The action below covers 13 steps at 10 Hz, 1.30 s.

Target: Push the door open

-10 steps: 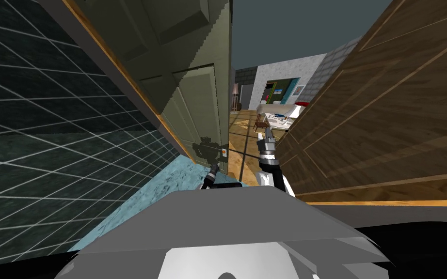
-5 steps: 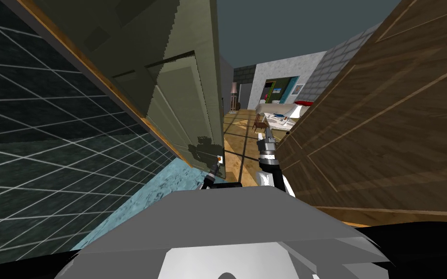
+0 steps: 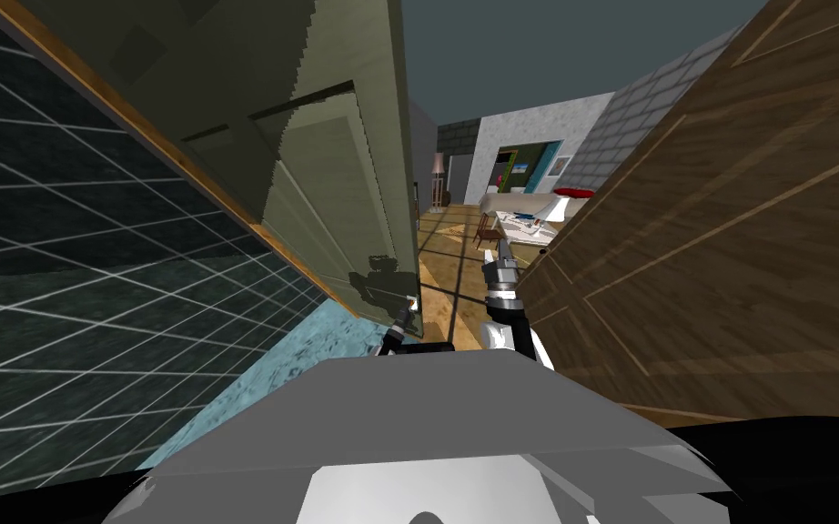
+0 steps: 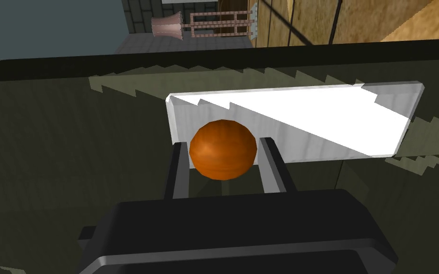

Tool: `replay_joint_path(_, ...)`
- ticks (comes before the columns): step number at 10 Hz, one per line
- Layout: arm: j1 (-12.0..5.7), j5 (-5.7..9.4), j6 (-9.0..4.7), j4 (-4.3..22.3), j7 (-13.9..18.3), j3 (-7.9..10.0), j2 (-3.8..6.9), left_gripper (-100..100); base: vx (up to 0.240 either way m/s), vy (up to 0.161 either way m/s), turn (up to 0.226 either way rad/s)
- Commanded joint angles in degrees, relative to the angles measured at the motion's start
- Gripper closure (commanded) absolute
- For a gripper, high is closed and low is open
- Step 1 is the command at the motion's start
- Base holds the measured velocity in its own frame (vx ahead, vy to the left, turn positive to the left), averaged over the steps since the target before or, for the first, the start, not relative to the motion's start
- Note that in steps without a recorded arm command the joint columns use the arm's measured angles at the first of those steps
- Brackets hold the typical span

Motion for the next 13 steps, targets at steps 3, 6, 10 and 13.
replay_joint_path(3, 0.05, 0.01, -0.06, 0.0, 0.0, 0.0, 0.02, 100, -0.01, 0.003, 0.002)
replay_joint_path(6, -0.19, 0.52, 0.2, 0.4, -0.3, 1.22, 0.58, 100, 0.079, -0.044, 0.02)
replay_joint_path(10, -0.7, 1.34, 0.34, 0.8, -0.9, 3.17, 1.17, 100, 0.147, -0.098, 0.041)
replay_joint_path(13, -1.26, 2.24, 0.5, 1.3, -1.5, 5.3, 1.53, 100, 0.168, -0.099, 0.086)
